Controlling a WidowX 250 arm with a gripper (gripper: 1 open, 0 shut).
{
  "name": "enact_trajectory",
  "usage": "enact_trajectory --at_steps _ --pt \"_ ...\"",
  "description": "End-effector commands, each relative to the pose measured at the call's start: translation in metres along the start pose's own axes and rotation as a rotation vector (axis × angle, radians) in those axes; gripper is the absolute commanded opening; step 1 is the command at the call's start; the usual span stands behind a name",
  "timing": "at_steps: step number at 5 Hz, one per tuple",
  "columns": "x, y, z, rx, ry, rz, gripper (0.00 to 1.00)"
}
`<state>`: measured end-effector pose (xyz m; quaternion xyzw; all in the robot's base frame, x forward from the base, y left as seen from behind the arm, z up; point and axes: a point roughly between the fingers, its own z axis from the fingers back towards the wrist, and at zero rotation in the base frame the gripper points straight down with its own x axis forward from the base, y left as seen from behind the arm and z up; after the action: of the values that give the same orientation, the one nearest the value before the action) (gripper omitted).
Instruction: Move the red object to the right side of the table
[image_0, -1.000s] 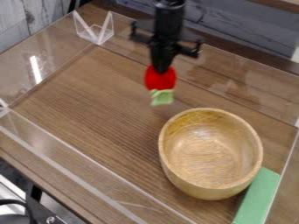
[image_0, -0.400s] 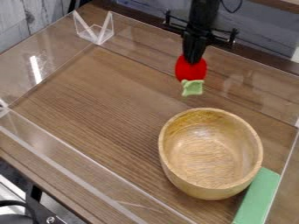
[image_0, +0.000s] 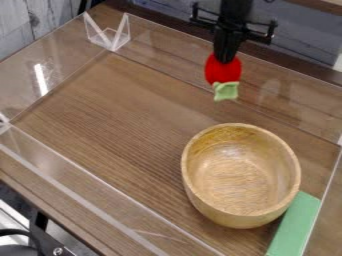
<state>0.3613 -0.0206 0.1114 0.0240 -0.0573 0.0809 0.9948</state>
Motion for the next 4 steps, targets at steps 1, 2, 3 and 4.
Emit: enact_trajectory --at_steps 1,2,3,4 --pt "0.009 -0.027 0.020 -0.035 -0.070 -0.030 0.00" --pt "0.004 -0.049 0.014 -0.041 -0.060 -0.052 0.00" --pt "0.006 -0.051 0.000 -0.032 -0.044 -0.033 0.00" --pt "0.006 -0.044 -0.011 -0.025 -0.032 0.004 0.00"
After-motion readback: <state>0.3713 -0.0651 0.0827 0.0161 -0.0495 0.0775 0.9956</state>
